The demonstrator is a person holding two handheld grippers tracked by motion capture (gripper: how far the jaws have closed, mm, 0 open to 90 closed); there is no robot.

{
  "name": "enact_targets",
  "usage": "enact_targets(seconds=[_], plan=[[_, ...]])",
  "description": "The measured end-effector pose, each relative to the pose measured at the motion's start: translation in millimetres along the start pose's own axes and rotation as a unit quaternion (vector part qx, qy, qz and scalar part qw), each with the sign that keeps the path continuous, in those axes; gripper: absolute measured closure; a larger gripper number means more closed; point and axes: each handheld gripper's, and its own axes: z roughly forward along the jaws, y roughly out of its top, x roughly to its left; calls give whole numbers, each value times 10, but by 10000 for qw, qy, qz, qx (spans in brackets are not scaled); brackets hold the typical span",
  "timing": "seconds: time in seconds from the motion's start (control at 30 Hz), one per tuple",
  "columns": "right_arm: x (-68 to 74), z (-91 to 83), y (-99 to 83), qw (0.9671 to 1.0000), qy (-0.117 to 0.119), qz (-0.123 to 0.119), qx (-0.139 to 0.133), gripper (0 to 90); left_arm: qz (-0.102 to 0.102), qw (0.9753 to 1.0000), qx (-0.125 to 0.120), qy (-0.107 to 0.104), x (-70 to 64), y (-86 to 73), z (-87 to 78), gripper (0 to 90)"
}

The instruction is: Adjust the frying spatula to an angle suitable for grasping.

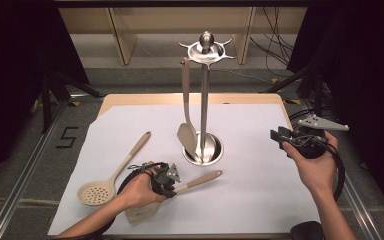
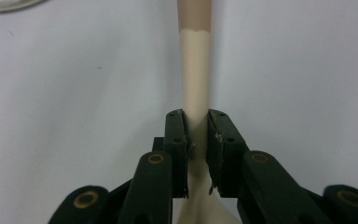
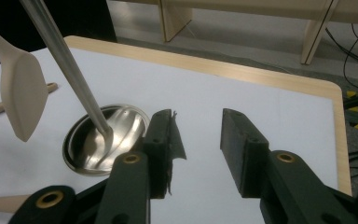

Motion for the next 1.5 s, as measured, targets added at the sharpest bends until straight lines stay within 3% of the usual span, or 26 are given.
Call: enact_targets(seconds=[0.17, 0.2, 0.27, 0.37, 0.4, 0.43, 0.63, 0.7, 0.77, 0.83, 0.87, 0.9, 0.93, 1.03, 1.07, 1.1, 1.13, 1.17, 1.2, 1.27, 1.3, 1.33, 1.37, 1.43, 1.47, 1.5], plan=[[-5, 16, -9, 9999, -68, -69, -32, 645, -31, 9993, -385, -5, -61, -11, -43, 783], [-2, 19, -9, 10000, -7, -40, -42, 645, -160, 9984, -545, -25, -91, -9, -43, 784], [-3, 15, -8, 10000, -50, -57, -42, 645, -196, 9970, -747, -18, -118, 2, -71, 783], [-1, 5, -2, 10000, 6, -3, -44, 642, -54, 9962, -862, -68, -104, 23, -129, 783], [-1, 1, -1, 10000, -24, -14, -41, 641, -266, 9935, -1106, -101, -130, 25, -114, 783], [2, 1, -3, 10000, -5, 26, -43, 640, -197, 9943, -1044, -112, -122, 27, -133, 783], [33, 8, -4, 9999, 78, 57, -72, 639, -110, 9916, -1288, -23, -140, 67, -198, 783], [59, -8, 1, 9999, 78, 100, 26, 638, -226, 9897, -1414, -52, -154, 84, -221, 783], [63, 18, 1, 9998, 118, -63, -114, 636, -509, 9836, -1731, -29, -191, 109, -218, 783], [113, -2, 11, 9998, 167, 77, 12, 632, -517, 9818, -1826, 21, -183, 125, -240, 783], [101, 10, 17, 9998, 136, -123, -58, 631, -433, 9828, -1797, 51, -171, 129, -263, 783], [136, 9, 14, 9998, 211, -6, -55, 629, -477, 9811, -1873, 72, -171, 140, -269, 783], [139, 12, 21, 9996, 243, -76, -78, 628, -471, 9805, -1903, 124, -165, 147, -282, 783], [187, 11, 32, 9994, 277, -153, -114, 622, -611, 9746, -2153, 108, -173, 182, -289, 784], [212, -5, 42, 9994, 312, -104, -45, 620, -575, 9754, -2123, 137, -170, 192, -309, 784], [252, -4, 41, 9994, 332, 17, -65, 618, -664, 9723, -2238, 148, -180, 209, -307, 784], [253, 0, 47, 9991, 383, -123, -135, 617, -699, 9698, -2333, 147, -182, 225, -305, 784], [287, -9, 52, 9991, 410, -38, -88, 615, -691, 9697, -2336, 185, -181, 240, -321, 784], [292, -18, 61, 9989, 441, -165, -81, 614, -710, 9681, -2395, 204, -182, 256, -326, 784], [339, -19, 72, 9986, 478, -172, -149, 610, -715, 9655, -2493, 247, -186, 287, -335, 783], [351, -19, 79, 9981, 529, -245, -197, 609, -694, 9658, -2485, 257, -181, 304, -349, 784], [389, -33, 80, 9983, 536, -169, -167, 607, -716, 9635, -2570, 224, -186, 321, -345, 784], [401, -40, 89, 9979, 553, -283, -202, 606, -722, 9624, -2604, 273, -193, 336, -353, 784], [460, -62, 102, 9974, 649, -246, -202, 603, -710, 9618, -2628, 270, -195, 364, -369, 783], [468, -63, 113, 9965, 702, -356, -267, 602, -725, 9595, -2707, 290, -199, 379, -369, 784], [520, -83, 119, 9965, 794, -158, -228, 600, -746, 9591, -2714, 319, -203, 394, -381, 784]])
